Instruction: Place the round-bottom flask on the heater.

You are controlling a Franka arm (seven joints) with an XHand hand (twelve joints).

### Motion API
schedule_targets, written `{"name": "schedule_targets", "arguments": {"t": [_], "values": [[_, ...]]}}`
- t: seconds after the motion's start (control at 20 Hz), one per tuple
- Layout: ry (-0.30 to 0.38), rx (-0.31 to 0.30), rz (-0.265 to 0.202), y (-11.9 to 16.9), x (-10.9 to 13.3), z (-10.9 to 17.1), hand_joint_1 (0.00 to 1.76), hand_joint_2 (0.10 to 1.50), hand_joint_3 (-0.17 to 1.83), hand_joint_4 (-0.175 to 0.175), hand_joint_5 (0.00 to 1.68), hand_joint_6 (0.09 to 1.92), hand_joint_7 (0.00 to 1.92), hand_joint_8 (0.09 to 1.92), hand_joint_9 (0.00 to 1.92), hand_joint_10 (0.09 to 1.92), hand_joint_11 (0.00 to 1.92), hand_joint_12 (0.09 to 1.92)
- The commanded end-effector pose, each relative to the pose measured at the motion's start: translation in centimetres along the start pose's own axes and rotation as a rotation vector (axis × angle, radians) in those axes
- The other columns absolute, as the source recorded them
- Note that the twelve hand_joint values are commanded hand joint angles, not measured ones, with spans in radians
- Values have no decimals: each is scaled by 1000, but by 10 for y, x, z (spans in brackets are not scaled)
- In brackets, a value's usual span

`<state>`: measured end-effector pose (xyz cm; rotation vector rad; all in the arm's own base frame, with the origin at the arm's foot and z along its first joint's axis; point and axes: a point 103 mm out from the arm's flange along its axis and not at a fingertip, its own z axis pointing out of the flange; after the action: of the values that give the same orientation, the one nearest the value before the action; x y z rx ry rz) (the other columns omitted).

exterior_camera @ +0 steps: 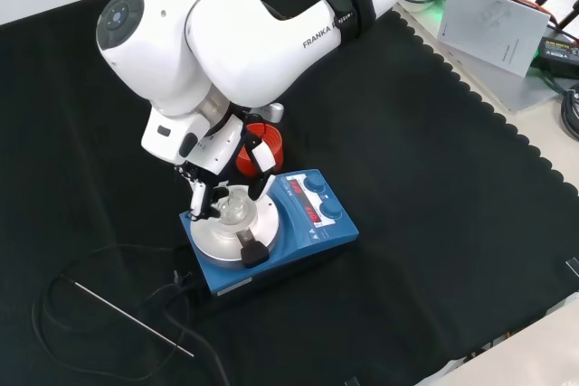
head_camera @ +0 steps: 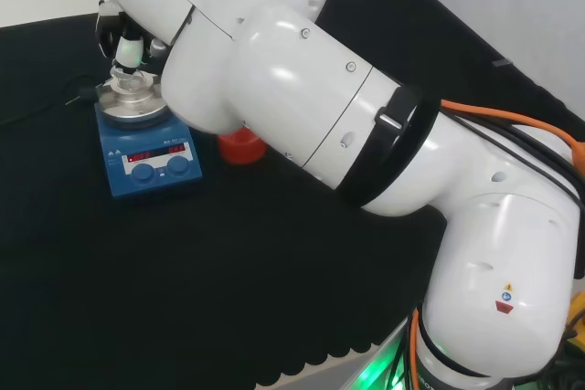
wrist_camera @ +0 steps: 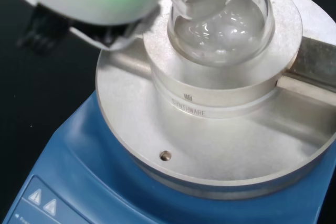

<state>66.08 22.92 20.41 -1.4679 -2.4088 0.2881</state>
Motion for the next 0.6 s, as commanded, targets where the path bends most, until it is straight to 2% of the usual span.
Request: {"name": "schedule_targets", "arguments": {"t": [0.05,0.2,0.3,0.6], "values": [[-4,49,6,-4,-9,5,901,367,911,-151,105,735,1006,1094,1410,710,1465,1100],[-6,71,12,-7,-14,6,815,373,874,-125,56,424,935,1111,1342,763,1431,1132],[-1,78,19,-10,-18,7,785,377,861,-116,54,313,910,1114,1314,779,1419,1139],[-22,109,38,-24,-31,3,719,381,850,-102,55,187,882,1107,1277,783,1394,1154]]}}
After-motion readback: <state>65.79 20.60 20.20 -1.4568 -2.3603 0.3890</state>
